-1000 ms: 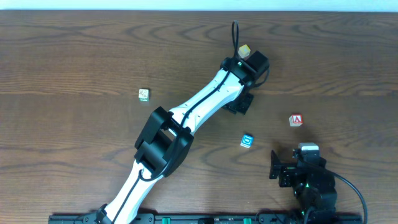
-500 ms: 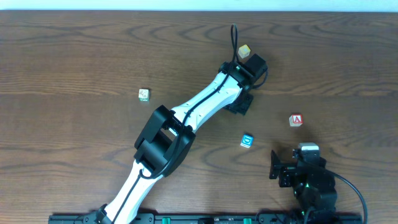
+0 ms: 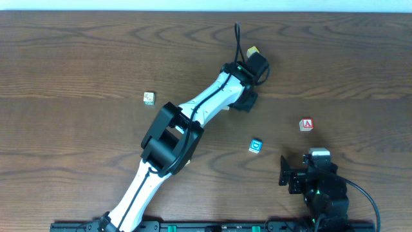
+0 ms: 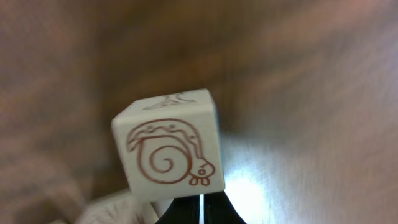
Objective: Spell out Ai2
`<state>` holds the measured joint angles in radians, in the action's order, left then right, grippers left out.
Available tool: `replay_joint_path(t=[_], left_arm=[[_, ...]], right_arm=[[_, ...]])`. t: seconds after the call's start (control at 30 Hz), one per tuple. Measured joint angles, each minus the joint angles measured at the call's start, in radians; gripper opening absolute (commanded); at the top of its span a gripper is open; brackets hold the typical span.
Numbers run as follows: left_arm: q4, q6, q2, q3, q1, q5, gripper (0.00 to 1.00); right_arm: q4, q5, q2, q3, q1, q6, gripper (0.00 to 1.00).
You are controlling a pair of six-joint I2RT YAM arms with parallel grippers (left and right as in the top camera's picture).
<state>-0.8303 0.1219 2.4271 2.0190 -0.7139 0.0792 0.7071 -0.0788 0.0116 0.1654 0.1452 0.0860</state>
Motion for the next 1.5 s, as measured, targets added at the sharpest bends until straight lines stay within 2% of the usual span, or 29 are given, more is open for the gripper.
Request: replay_joint_path(t=[0.3, 0.53, 0.73, 0.87, 1.0, 1.1, 1.3, 1.5], left_arm=[[0.123, -0.015, 0.000, 0.000, 0.048, 0.001, 0.06], [0.228, -0.015, 0.000, 0.000, 0.049, 0.097, 0.05], [0.223, -0.014, 0.000, 0.000, 0.051, 0.128, 0.06], [0.122, -0.014, -0.002, 0.015, 0.069, 0.087, 0.06], [-0.003, -0.019, -0.046, 0.067, 0.108, -0.015, 0.06], [-0.103, -0.032, -0.190, 0.091, 0.145, -0.096, 0.06], [-0.267, -0.082, -0.485, 0.138, 0.188, -0.148, 0.06], [-0.431, -0.100, -0.647, 0.143, 0.200, -0.175, 0.06]], right_arm=[[0.000, 0.000, 0.000, 0.000, 0.000, 0.000, 0.99], [0.000, 0.000, 0.000, 0.000, 0.000, 0.000, 0.99], [0.000, 0.000, 0.000, 0.000, 0.000, 0.000, 0.99], [0.000, 0.000, 0.000, 0.000, 0.000, 0.000, 0.99], [0.000, 0.000, 0.000, 0.000, 0.000, 0.000, 0.99], [0.000, 0.000, 0.000, 0.000, 0.000, 0.000, 0.99], [0.000, 0.000, 0.000, 0.000, 0.000, 0.000, 0.99], [0.000, 0.000, 0.000, 0.000, 0.000, 0.000, 0.99]])
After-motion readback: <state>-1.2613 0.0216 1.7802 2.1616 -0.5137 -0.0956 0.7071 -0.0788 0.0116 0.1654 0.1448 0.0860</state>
